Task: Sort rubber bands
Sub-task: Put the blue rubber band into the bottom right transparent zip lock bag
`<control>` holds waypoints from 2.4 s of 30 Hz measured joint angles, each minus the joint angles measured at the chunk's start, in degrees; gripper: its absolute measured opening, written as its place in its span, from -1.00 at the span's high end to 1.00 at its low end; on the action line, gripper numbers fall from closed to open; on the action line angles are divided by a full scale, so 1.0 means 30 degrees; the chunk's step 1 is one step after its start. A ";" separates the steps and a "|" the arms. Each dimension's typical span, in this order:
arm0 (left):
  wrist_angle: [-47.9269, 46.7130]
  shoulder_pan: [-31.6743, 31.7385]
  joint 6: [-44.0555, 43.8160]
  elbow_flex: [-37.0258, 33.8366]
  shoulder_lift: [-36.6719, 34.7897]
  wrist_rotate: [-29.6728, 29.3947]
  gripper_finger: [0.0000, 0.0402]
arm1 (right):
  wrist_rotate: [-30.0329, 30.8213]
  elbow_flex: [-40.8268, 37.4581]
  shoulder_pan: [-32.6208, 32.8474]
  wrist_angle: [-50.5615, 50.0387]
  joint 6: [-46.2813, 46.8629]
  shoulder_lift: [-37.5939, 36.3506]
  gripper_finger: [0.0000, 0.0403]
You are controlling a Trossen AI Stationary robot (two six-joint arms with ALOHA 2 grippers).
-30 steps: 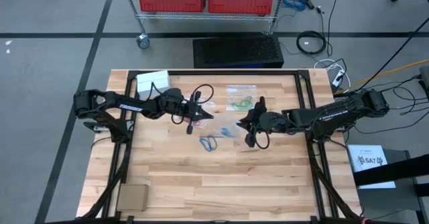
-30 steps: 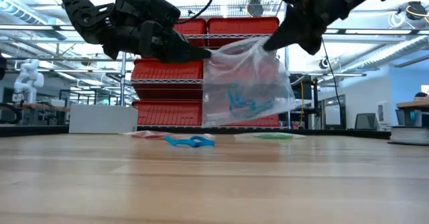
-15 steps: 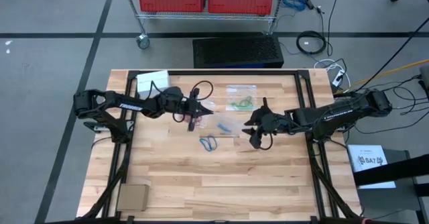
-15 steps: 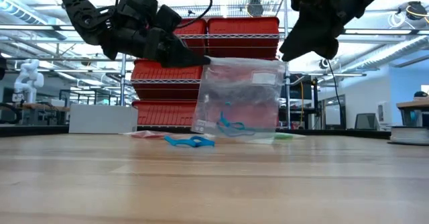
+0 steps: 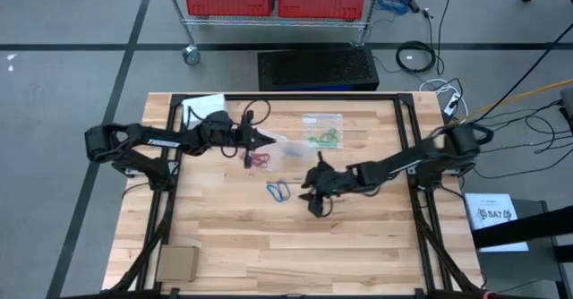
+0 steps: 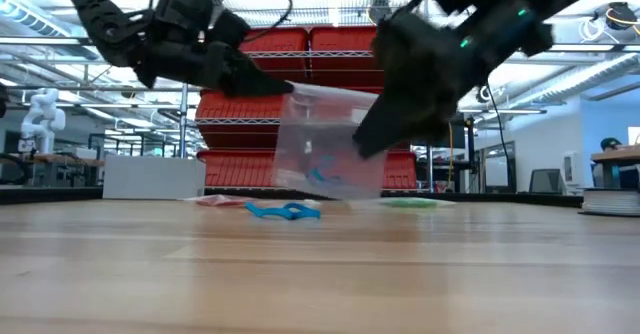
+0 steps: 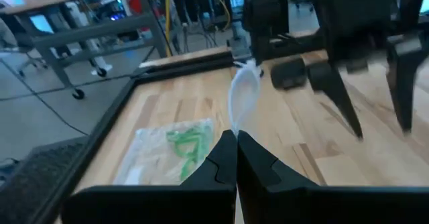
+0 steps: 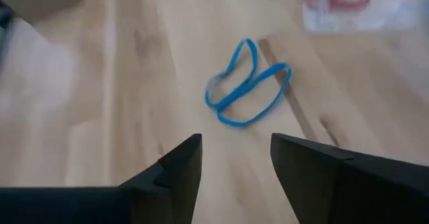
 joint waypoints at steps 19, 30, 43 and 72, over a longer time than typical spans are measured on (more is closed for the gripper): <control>-0.0144 0.1268 -0.0039 -0.2499 -0.4099 -0.0729 1.00 | -0.0476 1.0073 -0.1958 -0.8032 -0.0903 0.9004 0.32; -0.0051 0.1265 -0.0050 -0.2491 -0.4091 -0.0765 1.00 | -0.0888 1.0140 -0.2108 -1.4812 -0.3740 0.6213 0.96; -0.0068 0.1265 -0.0061 -0.2491 -0.4084 -0.0764 1.00 | -0.1067 1.0138 -0.2280 -2.1841 -0.4253 0.2971 0.85; -0.0095 0.1258 -0.0106 -0.2488 -0.4084 -0.0675 1.00 | 0.0151 1.0206 -0.1122 -1.3231 -0.0673 0.8161 0.53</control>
